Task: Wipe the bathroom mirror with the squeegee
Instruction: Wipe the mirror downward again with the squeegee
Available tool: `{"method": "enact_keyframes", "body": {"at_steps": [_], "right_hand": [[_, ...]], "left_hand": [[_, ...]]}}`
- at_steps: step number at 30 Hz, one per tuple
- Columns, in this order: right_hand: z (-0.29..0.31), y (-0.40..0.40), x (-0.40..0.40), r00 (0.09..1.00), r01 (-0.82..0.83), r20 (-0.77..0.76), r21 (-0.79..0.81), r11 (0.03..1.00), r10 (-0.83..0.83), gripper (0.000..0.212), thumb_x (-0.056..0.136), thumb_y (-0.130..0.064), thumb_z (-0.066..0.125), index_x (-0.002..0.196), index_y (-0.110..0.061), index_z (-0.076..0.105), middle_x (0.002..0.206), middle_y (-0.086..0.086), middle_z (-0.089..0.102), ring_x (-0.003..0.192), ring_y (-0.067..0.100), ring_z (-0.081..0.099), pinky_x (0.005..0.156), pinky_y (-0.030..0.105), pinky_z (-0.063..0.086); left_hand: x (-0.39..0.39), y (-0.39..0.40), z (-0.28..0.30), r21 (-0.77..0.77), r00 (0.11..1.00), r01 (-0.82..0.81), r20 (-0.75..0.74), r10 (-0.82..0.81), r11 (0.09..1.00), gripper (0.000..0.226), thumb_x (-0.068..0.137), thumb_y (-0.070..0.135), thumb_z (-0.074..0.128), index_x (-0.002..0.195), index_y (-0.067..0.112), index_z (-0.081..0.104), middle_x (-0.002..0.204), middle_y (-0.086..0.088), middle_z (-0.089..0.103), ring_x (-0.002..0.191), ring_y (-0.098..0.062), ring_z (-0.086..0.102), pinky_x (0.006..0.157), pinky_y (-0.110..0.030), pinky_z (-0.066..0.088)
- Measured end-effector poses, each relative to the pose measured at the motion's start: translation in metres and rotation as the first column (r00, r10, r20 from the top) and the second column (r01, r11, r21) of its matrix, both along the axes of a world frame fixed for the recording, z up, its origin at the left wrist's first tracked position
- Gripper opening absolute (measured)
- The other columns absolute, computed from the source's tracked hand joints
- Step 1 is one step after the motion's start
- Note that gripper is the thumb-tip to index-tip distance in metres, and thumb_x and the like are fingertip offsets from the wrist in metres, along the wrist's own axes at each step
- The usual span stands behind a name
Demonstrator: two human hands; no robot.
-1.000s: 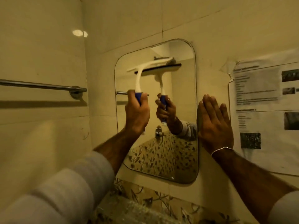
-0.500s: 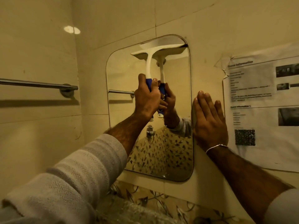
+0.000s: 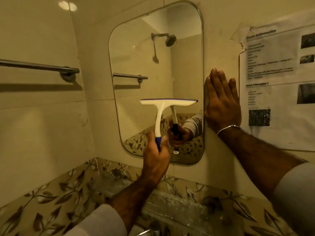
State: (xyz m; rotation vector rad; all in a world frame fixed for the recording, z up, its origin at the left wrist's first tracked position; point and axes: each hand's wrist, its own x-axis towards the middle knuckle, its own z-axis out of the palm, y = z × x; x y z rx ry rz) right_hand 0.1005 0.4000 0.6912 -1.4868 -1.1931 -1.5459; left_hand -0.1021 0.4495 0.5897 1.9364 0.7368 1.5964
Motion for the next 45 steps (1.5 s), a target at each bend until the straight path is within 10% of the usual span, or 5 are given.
{"method": "enact_keyframes", "body": {"at_steps": [9, 27, 35, 39, 45], "right_hand": [[-0.002, 0.001, -0.002, 1.0, -0.017, -0.009, 0.005, 1.0, 0.017, 0.065, 0.09, 0.001, 0.046, 0.153, 0.0, 0.032, 0.161, 0.02, 0.026, 0.151, 0.037, 0.022, 0.123, 0.048, 0.007], [0.001, 0.0, -0.004, 0.999, -0.027, -0.016, -0.005, 1.0, 0.027, 0.062, 0.094, -0.002, 0.041, 0.154, -0.001, 0.03, 0.162, 0.02, 0.025, 0.151, 0.037, 0.021, 0.122, 0.048, 0.006], [0.002, -0.004, -0.006, 0.997, -0.082, -0.014, -0.02, 0.996, 0.081, 0.064, 0.093, 0.003, 0.053, 0.153, 0.002, 0.031, 0.162, 0.021, 0.023, 0.152, 0.036, 0.017, 0.124, 0.05, 0.008], [0.002, -0.005, -0.005, 0.996, -0.092, 0.0, -0.015, 0.996, 0.092, 0.061, 0.092, 0.003, 0.047, 0.151, 0.004, 0.032, 0.162, 0.022, 0.024, 0.152, 0.036, 0.017, 0.125, 0.05, 0.007], [0.002, -0.004, -0.004, 0.996, -0.093, 0.007, -0.019, 0.995, 0.093, 0.064, 0.088, -0.002, 0.044, 0.15, 0.005, 0.033, 0.161, 0.022, 0.024, 0.151, 0.035, 0.018, 0.125, 0.048, 0.003]], "left_hand": [[-0.022, -0.032, -0.114, -0.146, 0.991, 0.006, -0.131, -0.026, 0.989, 0.007, 0.099, 0.03, 0.046, 0.104, 0.027, 0.042, 0.064, 0.002, 0.05, 0.049, -0.006, 0.051, 0.043, -0.021, 0.044], [-0.035, -0.047, -0.142, -0.251, 0.976, -0.034, -0.217, -0.022, 0.967, 0.016, 0.098, 0.036, 0.046, 0.111, 0.032, 0.038, 0.069, -0.002, 0.055, 0.053, -0.01, 0.054, 0.046, -0.021, 0.048], [-0.052, -0.045, -0.148, -0.462, 0.898, -0.232, -0.44, 0.005, 0.856, 0.048, 0.095, 0.049, 0.045, 0.137, 0.026, 0.04, 0.114, 0.0, 0.063, 0.103, -0.016, 0.062, 0.081, -0.022, 0.05], [-0.062, -0.054, -0.112, -0.542, 0.972, -0.22, -0.195, 0.133, 0.811, 0.076, 0.049, 0.097, 0.029, 0.11, 0.057, 0.049, 0.098, 0.012, 0.06, 0.097, -0.009, 0.061, 0.074, -0.007, 0.041], [-0.08, -0.012, 0.033, -0.561, 0.892, 0.195, 0.442, 0.092, 0.805, 0.028, 0.099, 0.039, 0.043, 0.11, 0.015, 0.051, 0.061, -0.001, 0.05, 0.043, -0.014, 0.044, 0.039, -0.027, 0.038]]}}
